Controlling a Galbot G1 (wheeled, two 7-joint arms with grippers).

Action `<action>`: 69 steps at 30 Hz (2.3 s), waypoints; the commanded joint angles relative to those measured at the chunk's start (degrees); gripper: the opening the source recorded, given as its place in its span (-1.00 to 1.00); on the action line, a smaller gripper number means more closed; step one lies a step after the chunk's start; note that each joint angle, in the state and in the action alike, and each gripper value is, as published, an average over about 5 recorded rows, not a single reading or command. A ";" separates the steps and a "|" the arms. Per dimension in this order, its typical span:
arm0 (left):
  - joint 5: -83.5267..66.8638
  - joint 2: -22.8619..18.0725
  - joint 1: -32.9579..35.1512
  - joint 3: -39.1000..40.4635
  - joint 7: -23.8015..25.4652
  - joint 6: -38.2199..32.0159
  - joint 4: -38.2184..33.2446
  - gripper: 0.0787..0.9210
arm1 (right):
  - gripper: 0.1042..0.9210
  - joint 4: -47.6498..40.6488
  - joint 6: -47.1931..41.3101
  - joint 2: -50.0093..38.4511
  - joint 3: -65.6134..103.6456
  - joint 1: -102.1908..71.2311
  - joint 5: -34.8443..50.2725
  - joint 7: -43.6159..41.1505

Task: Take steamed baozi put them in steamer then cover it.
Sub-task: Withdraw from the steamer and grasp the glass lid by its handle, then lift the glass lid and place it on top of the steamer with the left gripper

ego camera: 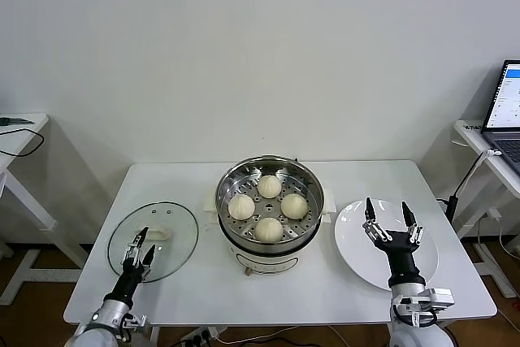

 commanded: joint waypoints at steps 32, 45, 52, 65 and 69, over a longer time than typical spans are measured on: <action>3.24 -0.22 -12.12 1.51 -0.08 2.09 11.47 0.61 | 0.76 -2.47 1.87 0.98 -0.06 0.09 -2.27 -0.31; 4.36 -0.50 -11.85 1.36 0.31 3.28 11.49 -0.27 | 0.76 -2.99 2.48 1.33 -0.46 0.18 -2.60 -0.65; 4.37 -0.95 -9.63 0.60 0.01 5.10 4.93 -0.70 | 0.76 -2.70 2.58 1.28 -0.53 0.39 -2.56 -0.65; -6.64 1.87 1.79 -1.95 5.04 13.35 -21.08 -0.74 | 0.76 -2.41 2.57 1.14 -0.41 0.74 -2.49 -0.63; -10.76 4.00 5.31 0.34 10.46 18.72 -29.10 -0.74 | 0.76 -2.36 2.51 1.13 -0.38 0.96 -2.43 -0.61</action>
